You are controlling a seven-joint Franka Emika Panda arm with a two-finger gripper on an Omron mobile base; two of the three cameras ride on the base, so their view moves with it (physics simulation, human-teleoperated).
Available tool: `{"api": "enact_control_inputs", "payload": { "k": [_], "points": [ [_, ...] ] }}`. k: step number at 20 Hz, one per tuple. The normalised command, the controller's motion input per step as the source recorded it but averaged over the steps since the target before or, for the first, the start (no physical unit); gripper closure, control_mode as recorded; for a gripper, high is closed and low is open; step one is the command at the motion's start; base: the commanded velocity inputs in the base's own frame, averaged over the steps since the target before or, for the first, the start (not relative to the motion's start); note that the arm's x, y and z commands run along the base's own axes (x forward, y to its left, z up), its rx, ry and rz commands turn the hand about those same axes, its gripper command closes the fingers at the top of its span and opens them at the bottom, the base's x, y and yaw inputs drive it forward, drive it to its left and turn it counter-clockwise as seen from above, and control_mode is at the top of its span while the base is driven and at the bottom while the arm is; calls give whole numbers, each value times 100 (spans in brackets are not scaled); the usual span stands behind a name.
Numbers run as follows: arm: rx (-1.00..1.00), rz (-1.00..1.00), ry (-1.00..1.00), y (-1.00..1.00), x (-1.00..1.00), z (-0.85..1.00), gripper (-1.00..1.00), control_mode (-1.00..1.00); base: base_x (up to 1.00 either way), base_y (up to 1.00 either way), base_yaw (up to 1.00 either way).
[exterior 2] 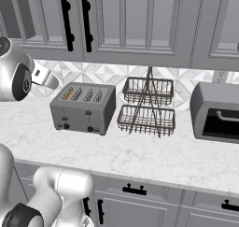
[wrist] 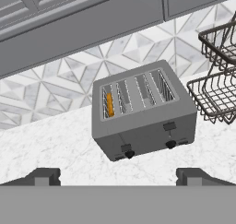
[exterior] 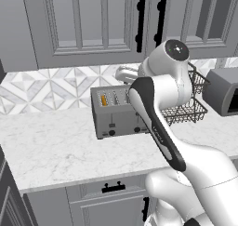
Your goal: Start the toaster. Once the lever pops up, take the bread to the plate on the dining counter.
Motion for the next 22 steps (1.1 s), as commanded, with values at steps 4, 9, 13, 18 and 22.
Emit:
{"api": "enact_control_inputs", "payload": {
  "k": [4,9,13,18,22],
  "points": [
    [0,0,0,0,0,0,-100,-100,0,0,0],
    [0,0,0,0,0,0,-100,-100,0,0,0],
    [0,0,0,0,0,0,-100,-100,0,0,0],
    [0,0,0,0,0,0,-100,-100,0,0,0],
    [0,0,0,0,0,0,-100,-100,0,0,0]
  ]
}}
